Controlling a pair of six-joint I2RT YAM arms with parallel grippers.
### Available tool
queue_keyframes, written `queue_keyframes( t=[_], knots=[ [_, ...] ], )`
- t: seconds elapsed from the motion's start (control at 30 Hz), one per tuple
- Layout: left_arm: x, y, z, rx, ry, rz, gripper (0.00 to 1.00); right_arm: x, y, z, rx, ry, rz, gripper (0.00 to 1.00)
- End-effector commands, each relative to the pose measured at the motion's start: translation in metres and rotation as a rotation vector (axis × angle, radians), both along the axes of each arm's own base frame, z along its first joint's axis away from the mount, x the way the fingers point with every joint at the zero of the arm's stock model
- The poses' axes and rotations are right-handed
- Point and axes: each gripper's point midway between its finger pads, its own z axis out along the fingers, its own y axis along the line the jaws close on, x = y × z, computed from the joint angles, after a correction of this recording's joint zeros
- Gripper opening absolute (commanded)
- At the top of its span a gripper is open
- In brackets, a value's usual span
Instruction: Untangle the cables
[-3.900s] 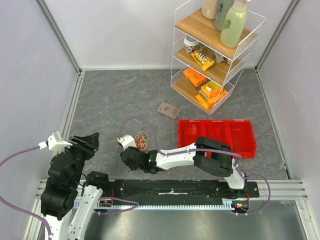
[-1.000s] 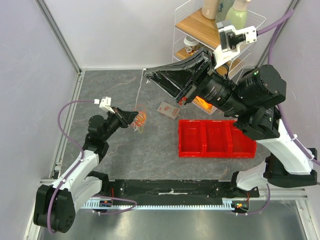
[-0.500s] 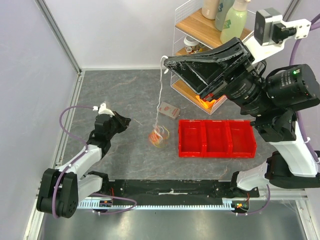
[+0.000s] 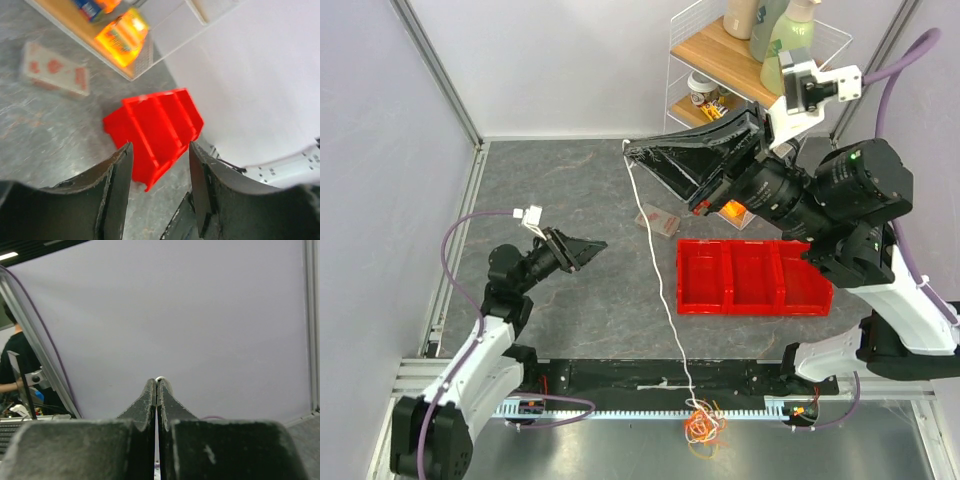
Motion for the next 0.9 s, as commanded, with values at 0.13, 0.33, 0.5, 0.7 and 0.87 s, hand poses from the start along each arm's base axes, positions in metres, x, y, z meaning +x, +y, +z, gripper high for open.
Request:
queue_keyframes(
  t=[0.13, 0.33, 0.5, 0.7, 0.87],
  knots=[
    [-0.035, 0.003, 0.068, -0.030, -0.215, -0.031, 0.57, 0.015, 0.000, 0.025, 0.027, -0.043, -0.097, 0.00],
    [-0.037, 0.017, 0.073, -0.012, -0.238, 0.071, 0.59, 0.036, 0.021, 0.014, -0.011, -0.038, -0.157, 0.00],
    [-0.022, 0.063, 0.042, 0.051, -0.069, 0.383, 0.52, 0.063, 0.039, -0.029, -0.100, 0.013, -0.222, 0.00],
    [-0.017, 0.077, 0.031, 0.087, -0.104, 0.464, 0.95, 0.084, 0.051, -0.057, -0.146, 0.052, -0.225, 0.00],
    [0.000, 0.076, -0.009, 0.229, 0.081, 0.464, 0.96, 0.099, 0.054, -0.059, -0.141, 0.082, -0.216, 0.00]
  ],
)
